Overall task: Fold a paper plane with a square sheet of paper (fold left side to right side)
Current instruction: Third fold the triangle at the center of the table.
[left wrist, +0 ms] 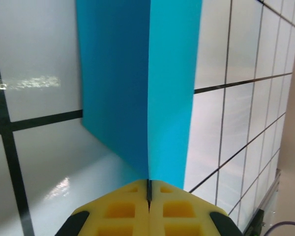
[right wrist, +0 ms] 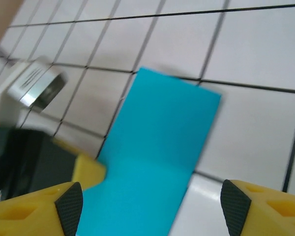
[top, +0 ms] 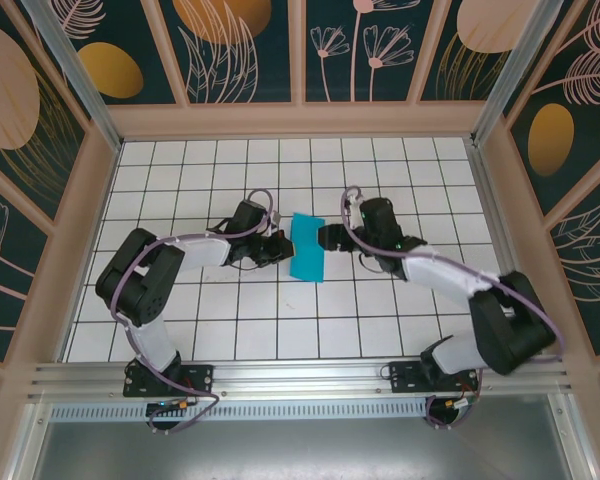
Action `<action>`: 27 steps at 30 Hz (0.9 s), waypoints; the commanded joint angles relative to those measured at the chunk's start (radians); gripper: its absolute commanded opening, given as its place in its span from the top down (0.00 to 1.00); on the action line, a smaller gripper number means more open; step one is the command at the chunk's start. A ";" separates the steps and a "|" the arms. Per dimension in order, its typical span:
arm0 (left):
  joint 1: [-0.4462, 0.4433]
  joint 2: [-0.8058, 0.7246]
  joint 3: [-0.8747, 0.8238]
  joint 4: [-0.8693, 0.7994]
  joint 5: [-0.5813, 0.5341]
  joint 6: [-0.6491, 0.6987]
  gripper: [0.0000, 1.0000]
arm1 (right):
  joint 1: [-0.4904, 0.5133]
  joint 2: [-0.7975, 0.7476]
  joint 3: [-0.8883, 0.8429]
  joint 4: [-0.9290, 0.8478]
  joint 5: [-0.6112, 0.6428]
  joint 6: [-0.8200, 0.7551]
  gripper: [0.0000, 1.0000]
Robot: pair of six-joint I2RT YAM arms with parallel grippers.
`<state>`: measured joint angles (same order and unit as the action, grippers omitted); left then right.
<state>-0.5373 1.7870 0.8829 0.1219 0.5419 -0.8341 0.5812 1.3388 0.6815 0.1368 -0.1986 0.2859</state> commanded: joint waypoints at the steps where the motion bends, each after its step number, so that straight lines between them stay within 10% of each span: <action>1: -0.006 -0.034 -0.020 0.053 0.004 -0.073 0.99 | 0.110 -0.109 -0.125 0.081 0.122 -0.056 0.23; 12: -0.013 -0.040 -0.029 0.043 0.007 -0.077 0.99 | 0.507 0.098 -0.096 0.125 0.539 -0.147 0.24; 27: -0.013 -0.037 -0.025 0.027 0.011 -0.064 0.99 | 0.569 0.337 0.072 0.094 0.704 -0.251 0.28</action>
<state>-0.5446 1.7714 0.8684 0.1463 0.5419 -0.8967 1.1427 1.6661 0.7254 0.2218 0.4454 0.0586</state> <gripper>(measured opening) 0.059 0.725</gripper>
